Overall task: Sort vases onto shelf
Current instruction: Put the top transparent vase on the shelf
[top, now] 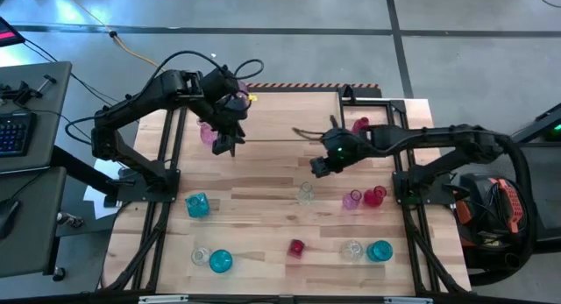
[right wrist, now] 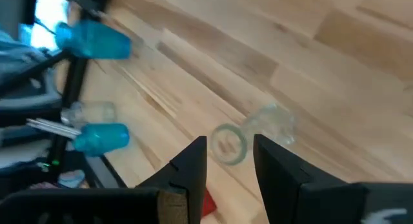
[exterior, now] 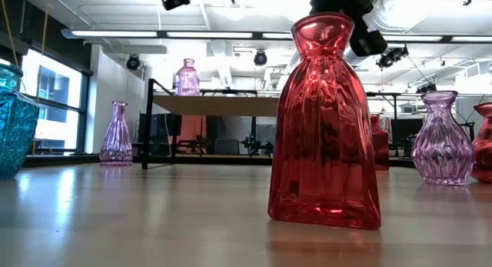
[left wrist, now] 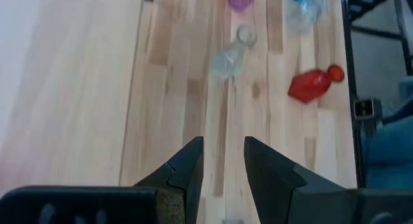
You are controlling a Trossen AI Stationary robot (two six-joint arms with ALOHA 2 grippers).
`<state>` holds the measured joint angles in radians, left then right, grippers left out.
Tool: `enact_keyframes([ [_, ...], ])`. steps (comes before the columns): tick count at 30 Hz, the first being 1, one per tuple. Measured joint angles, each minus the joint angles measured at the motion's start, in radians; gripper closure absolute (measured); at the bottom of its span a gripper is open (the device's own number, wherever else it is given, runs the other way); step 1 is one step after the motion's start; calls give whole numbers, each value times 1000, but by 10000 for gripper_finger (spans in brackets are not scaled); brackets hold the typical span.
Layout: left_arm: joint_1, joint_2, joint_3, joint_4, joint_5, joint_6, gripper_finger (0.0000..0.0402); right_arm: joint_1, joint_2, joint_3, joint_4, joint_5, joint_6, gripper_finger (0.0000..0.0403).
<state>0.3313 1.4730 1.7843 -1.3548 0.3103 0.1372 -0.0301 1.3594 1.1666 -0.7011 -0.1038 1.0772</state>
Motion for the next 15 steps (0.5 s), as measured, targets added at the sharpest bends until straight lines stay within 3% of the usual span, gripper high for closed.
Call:
enact_keyframes([
  [15, -39, -149, -51, -9, 0, -3, 298, 106, 188, 50, -32, 43, 124, 295],
])
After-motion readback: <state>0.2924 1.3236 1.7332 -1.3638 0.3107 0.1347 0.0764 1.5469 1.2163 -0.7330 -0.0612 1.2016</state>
